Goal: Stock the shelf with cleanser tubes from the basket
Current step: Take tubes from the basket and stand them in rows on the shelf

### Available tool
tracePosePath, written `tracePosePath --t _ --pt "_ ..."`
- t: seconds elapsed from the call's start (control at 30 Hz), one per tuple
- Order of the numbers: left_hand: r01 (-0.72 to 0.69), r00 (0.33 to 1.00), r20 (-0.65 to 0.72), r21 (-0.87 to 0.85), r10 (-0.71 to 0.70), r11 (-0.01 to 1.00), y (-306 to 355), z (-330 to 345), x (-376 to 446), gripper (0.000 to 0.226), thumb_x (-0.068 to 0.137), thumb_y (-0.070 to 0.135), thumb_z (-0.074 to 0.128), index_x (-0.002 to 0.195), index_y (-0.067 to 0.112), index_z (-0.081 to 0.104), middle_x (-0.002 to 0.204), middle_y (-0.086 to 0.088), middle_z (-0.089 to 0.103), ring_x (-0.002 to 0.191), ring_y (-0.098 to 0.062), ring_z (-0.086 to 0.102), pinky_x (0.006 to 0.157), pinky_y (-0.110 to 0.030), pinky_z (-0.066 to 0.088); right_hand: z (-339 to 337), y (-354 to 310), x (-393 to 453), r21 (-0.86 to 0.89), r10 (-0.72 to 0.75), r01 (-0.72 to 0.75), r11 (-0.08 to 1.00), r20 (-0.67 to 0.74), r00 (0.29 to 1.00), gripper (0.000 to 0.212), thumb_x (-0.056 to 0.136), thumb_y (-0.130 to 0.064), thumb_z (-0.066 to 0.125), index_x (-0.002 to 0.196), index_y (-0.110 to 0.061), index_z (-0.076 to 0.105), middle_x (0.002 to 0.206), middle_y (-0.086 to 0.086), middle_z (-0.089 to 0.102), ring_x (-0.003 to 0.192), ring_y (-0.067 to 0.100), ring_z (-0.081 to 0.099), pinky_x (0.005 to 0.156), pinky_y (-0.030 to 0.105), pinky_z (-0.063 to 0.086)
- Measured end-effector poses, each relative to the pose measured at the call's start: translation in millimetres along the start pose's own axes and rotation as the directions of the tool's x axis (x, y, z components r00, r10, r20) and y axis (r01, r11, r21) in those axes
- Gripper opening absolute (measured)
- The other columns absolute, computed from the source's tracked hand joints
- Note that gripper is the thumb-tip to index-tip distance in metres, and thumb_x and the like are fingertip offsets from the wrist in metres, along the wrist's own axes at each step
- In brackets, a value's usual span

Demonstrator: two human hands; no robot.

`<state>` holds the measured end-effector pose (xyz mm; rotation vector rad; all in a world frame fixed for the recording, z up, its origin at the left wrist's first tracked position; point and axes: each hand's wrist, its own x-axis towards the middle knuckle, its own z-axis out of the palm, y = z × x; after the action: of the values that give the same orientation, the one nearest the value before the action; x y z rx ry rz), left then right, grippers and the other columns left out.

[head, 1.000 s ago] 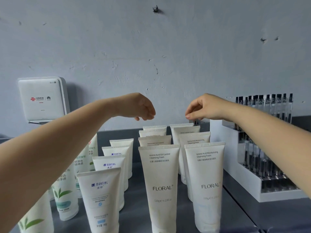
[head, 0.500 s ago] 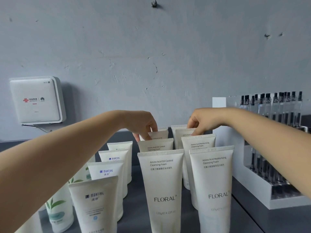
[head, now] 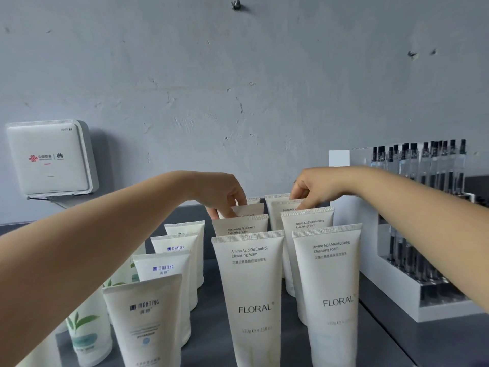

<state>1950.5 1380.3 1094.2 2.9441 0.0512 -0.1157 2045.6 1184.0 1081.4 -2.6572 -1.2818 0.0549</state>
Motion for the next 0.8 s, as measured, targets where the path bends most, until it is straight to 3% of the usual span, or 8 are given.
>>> tracePosePath --t 0.13,0.2,0.3,0.4,0.53,0.6,0.7,0.8 --pt "-0.025 1.000 -0.002 0.003 0.025 1.000 -3 -1 2 0.023 0.086 0.009 0.065 0.108 0.015 0.065 0.103 -0.007 0.068 0.101 -0.025 0.066 0.081 -0.028 0.057 1 1 -1 0.076 -0.008 0.010 0.997 -0.019 1.000 0.012 0.083 -0.018 0.068 0.083 -0.030 0.065 0.063 -0.024 0.061 0.060 -0.004 0.055 0.063 0.015 0.044" --pt "-0.074 0.995 -0.067 -0.065 0.069 0.995 -5 -6 1 0.016 0.086 0.009 0.063 0.099 0.016 0.066 0.097 -0.006 0.070 0.086 -0.018 0.068 0.074 -0.022 0.057 -2 4 3 0.146 -0.016 0.031 0.989 -0.103 0.995 0.017 0.081 -0.021 0.071 0.098 -0.020 0.070 0.076 -0.018 0.064 0.069 -0.005 0.060 0.077 0.019 0.048" --pt "-0.139 0.966 -0.238 -0.152 0.100 0.979 -8 -20 1 0.014 0.086 0.007 0.063 0.097 0.012 0.068 0.091 -0.003 0.071 0.067 0.002 0.064 0.069 -0.018 0.056 -6 8 10 0.278 -0.009 0.079 0.957 -0.247 0.969 0.011 0.081 -0.017 0.070 0.090 -0.010 0.071 0.068 -0.006 0.065 0.051 -0.005 0.058 0.062 0.019 0.050" --pt "-0.151 0.935 -0.334 -0.064 0.122 0.986 -11 -27 11 0.016 0.086 0.014 0.064 0.101 0.015 0.068 0.082 0.008 0.064 0.058 0.006 0.059 0.057 -0.005 0.046 -8 12 22 0.197 -0.008 0.093 0.976 -0.392 0.920 0.012 0.078 -0.021 0.073 0.086 -0.013 0.072 0.068 -0.008 0.063 0.053 -0.004 0.054 0.062 0.013 0.042" --pt "-0.089 0.971 -0.221 0.008 0.088 0.996 -17 -20 31 0.027 0.085 0.020 0.066 0.111 0.017 0.064 0.101 0.003 0.065 0.094 -0.012 0.058 0.083 -0.020 0.047 -4 12 37 0.137 0.018 0.012 0.990 -0.215 0.976 0.022 0.080 -0.024 0.072 0.100 -0.016 0.069 0.084 -0.011 0.064 0.082 0.006 0.058 0.083 0.021 0.044" --pt "-0.064 0.990 -0.128 0.026 0.067 0.998 -18 -15 39 0.027 0.085 0.019 0.065 0.112 0.017 0.064 0.103 0.002 0.066 0.102 -0.020 0.061 0.096 -0.030 0.046 -1 15 43 0.100 0.041 -0.029 0.995 -0.119 0.992 0.022 0.082 -0.025 0.068 0.103 -0.019 0.068 0.080 -0.018 0.060 0.081 0.004 0.056 0.081 0.020 0.042" --pt "-0.046 0.999 -0.023 0.033 0.047 0.998 -20 -8 45 0.026 0.086 0.016 0.063 0.112 0.012 0.063 0.085 0.009 0.063 0.094 -0.023 0.064 0.084 -0.026 0.052 2 20 47 0.086 0.061 -0.059 0.995 -0.024 0.998 0.009 0.084 -0.020 0.064 0.089 -0.022 0.071 0.065 -0.018 0.060 0.065 0.002 0.052 0.066 0.020 0.041" --pt "-0.046 0.999 0.001 0.005 0.046 0.999 -25 -4 51 0.015 0.086 0.010 0.061 0.099 0.017 0.062 0.077 0.010 0.061 0.096 -0.029 0.067 0.073 -0.019 0.054 2 24 47 0.086 0.061 -0.062 0.994 0.019 0.998 0.013 0.082 -0.019 0.065 0.072 -0.026 0.071 0.057 -0.016 0.061 0.059 0.004 0.051 0.062 0.019 0.040"
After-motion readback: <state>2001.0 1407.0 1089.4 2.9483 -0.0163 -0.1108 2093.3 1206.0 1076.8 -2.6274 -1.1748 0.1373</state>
